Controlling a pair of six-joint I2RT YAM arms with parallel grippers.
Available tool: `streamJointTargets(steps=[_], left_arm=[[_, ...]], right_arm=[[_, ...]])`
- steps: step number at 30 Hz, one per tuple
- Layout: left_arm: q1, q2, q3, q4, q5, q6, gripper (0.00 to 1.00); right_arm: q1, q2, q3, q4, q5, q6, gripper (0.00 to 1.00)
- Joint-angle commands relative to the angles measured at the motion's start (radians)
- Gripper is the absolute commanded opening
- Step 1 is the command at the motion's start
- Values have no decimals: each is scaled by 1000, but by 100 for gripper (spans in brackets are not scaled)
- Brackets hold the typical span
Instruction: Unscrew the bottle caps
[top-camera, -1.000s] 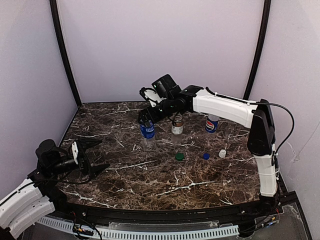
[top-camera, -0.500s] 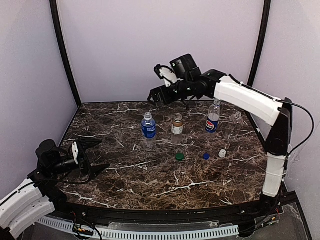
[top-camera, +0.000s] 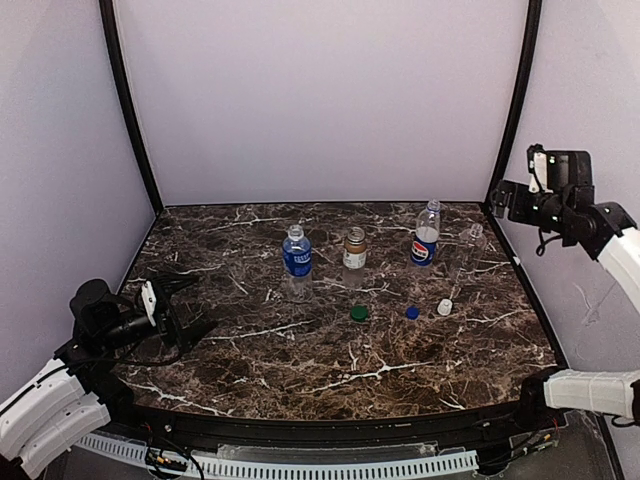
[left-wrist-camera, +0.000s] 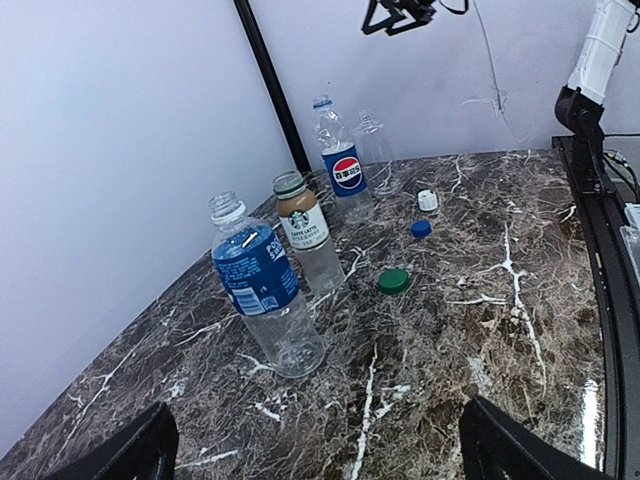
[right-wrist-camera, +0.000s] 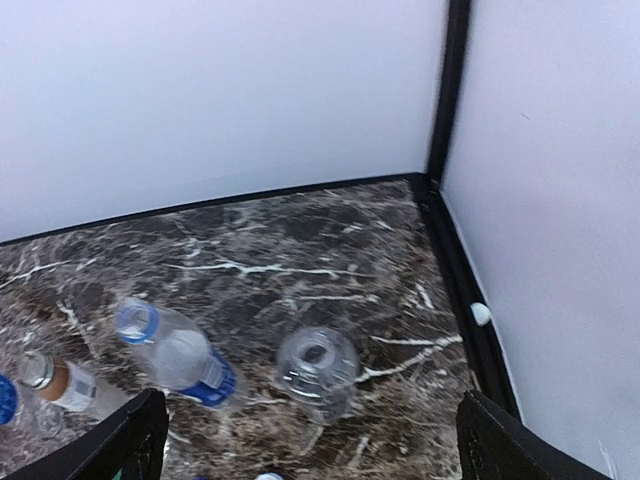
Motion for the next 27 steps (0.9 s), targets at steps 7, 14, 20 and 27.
streamJointTargets(steps=[7,14,20,27], left_arm=[[27,12,-2,55,-328,-24,99],[85,38,31,57,-594,-59,99],[119,65,35,42,-629,-73,99],[147,98,19,49,-593,-64,99]], right_arm=[[-158,-366,-547,168,64,51,99],[-158,-684,-870,361,238,203,99],[-158,-797,-937,312,333,331,99],[-158,-769,-962,300,351,342,99]])
